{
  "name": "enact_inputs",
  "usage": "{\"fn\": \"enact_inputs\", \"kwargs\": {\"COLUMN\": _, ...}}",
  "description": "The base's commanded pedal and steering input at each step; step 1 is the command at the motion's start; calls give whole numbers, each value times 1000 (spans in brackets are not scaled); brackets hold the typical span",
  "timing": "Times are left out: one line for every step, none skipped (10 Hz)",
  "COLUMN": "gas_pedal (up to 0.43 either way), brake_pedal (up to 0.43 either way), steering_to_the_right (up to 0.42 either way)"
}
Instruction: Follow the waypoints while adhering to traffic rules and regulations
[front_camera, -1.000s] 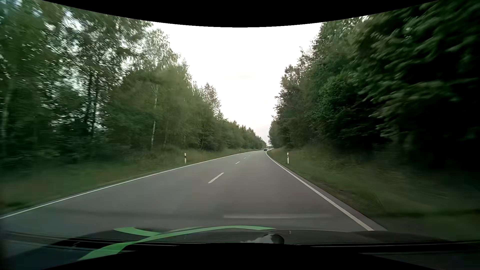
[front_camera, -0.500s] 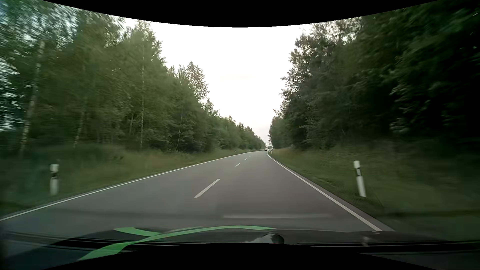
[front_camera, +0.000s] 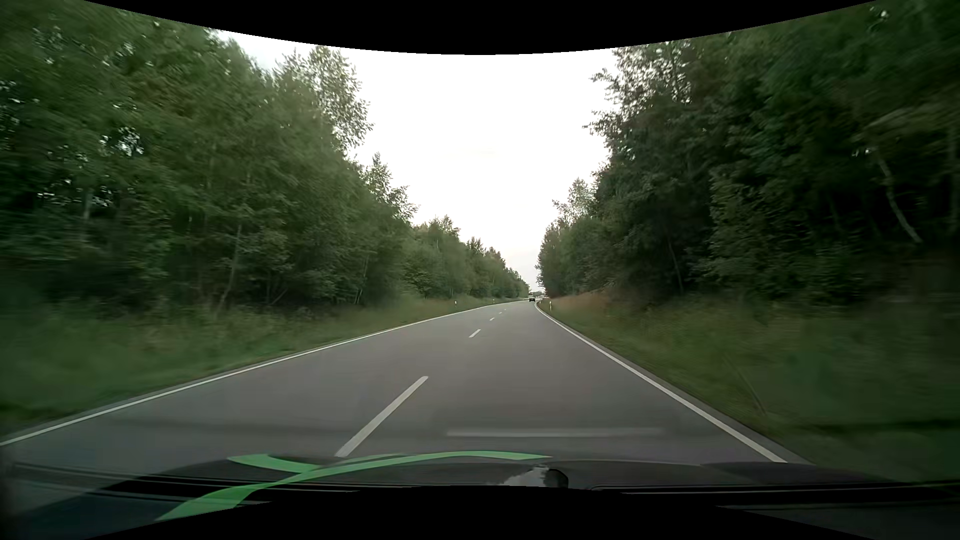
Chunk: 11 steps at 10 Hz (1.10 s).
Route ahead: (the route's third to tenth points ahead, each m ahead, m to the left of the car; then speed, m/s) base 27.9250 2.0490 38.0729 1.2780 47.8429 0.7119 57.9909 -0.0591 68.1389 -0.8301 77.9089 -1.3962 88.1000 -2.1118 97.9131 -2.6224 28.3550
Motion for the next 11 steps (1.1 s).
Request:
{"fn": "enact_inputs", "kwargs": {"gas_pedal": 197, "brake_pedal": 0, "steering_to_the_right": 2}}
{"fn": "enact_inputs", "kwargs": {"gas_pedal": 197, "brake_pedal": 0, "steering_to_the_right": 2}}
{"fn": "enact_inputs", "kwargs": {"gas_pedal": 197, "brake_pedal": 0, "steering_to_the_right": 2}}
{"fn": "enact_inputs", "kwargs": {"gas_pedal": 197, "brake_pedal": 0, "steering_to_the_right": 2}}
{"fn": "enact_inputs", "kwargs": {"gas_pedal": 197, "brake_pedal": 0, "steering_to_the_right": 4}}
{"fn": "enact_inputs", "kwargs": {"gas_pedal": 197, "brake_pedal": 0, "steering_to_the_right": 4}}
{"fn": "enact_inputs", "kwargs": {"gas_pedal": 197, "brake_pedal": 0, "steering_to_the_right": 4}}
{"fn": "enact_inputs", "kwargs": {"gas_pedal": 197, "brake_pedal": 0, "steering_to_the_right": 4}}
{"fn": "enact_inputs", "kwargs": {"gas_pedal": 197, "brake_pedal": 0, "steering_to_the_right": 5}}
{"fn": "enact_inputs", "kwargs": {"gas_pedal": 209, "brake_pedal": 0, "steering_to_the_right": 6}}
{"fn": "enact_inputs", "kwargs": {"gas_pedal": 209, "brake_pedal": 0, "steering_to_the_right": 6}}
